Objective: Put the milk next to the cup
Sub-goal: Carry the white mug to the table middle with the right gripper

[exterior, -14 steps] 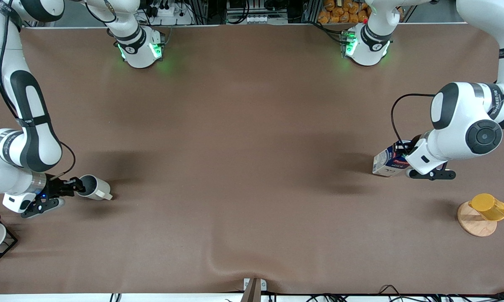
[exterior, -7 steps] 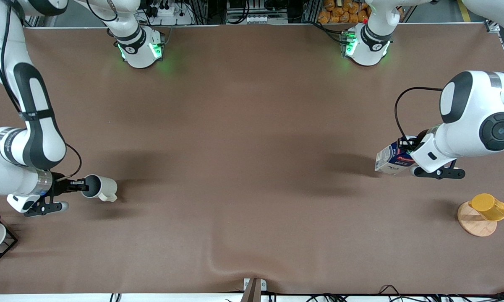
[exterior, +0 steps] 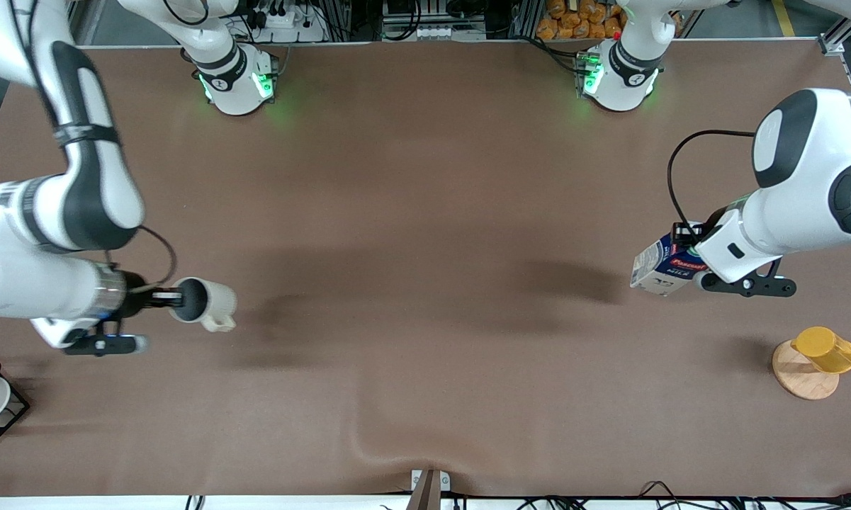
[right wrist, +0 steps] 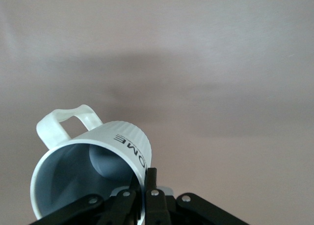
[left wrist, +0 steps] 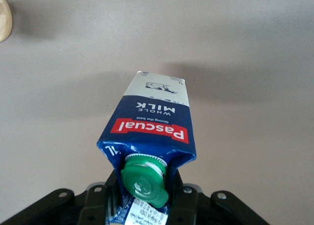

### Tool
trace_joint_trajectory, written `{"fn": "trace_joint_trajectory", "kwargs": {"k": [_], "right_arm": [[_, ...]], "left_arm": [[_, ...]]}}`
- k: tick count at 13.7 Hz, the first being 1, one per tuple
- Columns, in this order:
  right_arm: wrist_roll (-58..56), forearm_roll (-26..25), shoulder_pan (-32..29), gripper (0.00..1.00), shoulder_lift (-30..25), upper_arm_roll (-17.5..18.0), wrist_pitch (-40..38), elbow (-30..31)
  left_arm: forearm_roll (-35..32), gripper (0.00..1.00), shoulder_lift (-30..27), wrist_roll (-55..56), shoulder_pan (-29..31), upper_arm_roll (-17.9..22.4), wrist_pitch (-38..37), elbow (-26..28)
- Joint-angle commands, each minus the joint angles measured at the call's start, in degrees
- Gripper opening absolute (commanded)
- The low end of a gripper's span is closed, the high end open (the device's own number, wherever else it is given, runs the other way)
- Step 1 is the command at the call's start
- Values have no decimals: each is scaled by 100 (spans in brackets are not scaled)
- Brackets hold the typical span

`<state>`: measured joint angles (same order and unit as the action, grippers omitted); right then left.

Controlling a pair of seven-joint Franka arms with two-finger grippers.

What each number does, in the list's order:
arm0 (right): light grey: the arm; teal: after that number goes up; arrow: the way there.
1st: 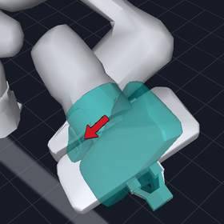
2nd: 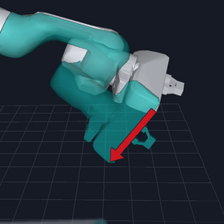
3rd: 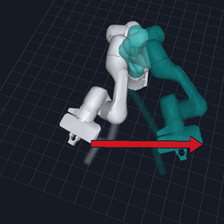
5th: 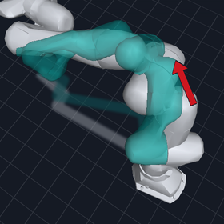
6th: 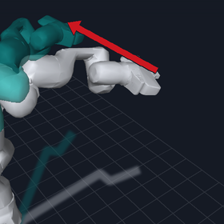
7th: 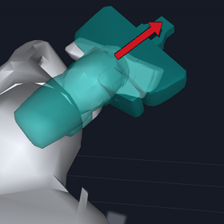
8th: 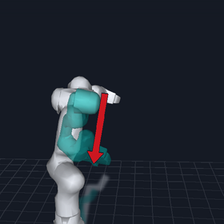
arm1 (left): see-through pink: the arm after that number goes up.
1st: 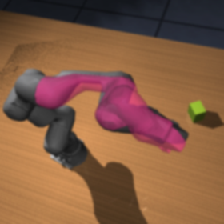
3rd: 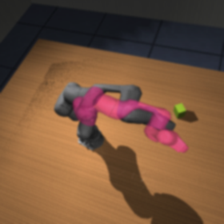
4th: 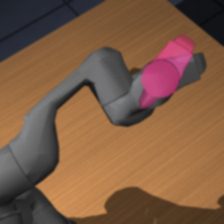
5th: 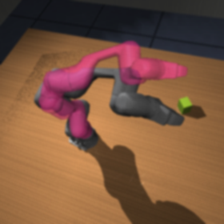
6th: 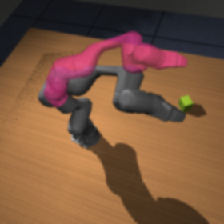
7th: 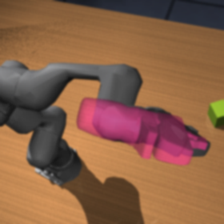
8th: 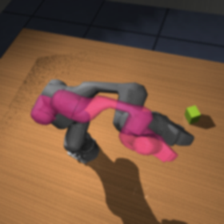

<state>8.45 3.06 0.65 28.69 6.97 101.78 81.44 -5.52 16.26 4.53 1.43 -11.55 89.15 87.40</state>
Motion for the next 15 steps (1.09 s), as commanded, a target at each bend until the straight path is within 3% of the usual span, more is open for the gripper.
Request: {"fn": "trace_joint_trajectory", "kwargs": {"k": [1,5,6,8,10,12,15], "right_arm": [[1113,36,688,0,57,-65,-62,-339],[2290,896,1532,0,154,-82,366,-375],[2702,907,1821,0,232,-91,630,-375],[3765,767,2454,0,530,-143,1332,-375],[4732,215,2965,0,882,-144,1922,-384],[5332,-24,3396,0,1137,-144,2449,-384],[5686,-104,3705,0,1314,-152,2610,-392]], "left_arm": [[-63,39,-44,205,-151,-84,-232,-171],[-19,39,-97,742,-581,-93,-416,-171],[-19,39,-114,786,-652,-93,-460,-171],[-19,40,-123,961,-705,-171,-504,-171],[-19,40,-123,1006,-696,-198,-539,-162],[-19,40,-123,1041,-696,-198,-636,-162],[-10,40,-123,1050,-670,-198,-645,-144]]}}
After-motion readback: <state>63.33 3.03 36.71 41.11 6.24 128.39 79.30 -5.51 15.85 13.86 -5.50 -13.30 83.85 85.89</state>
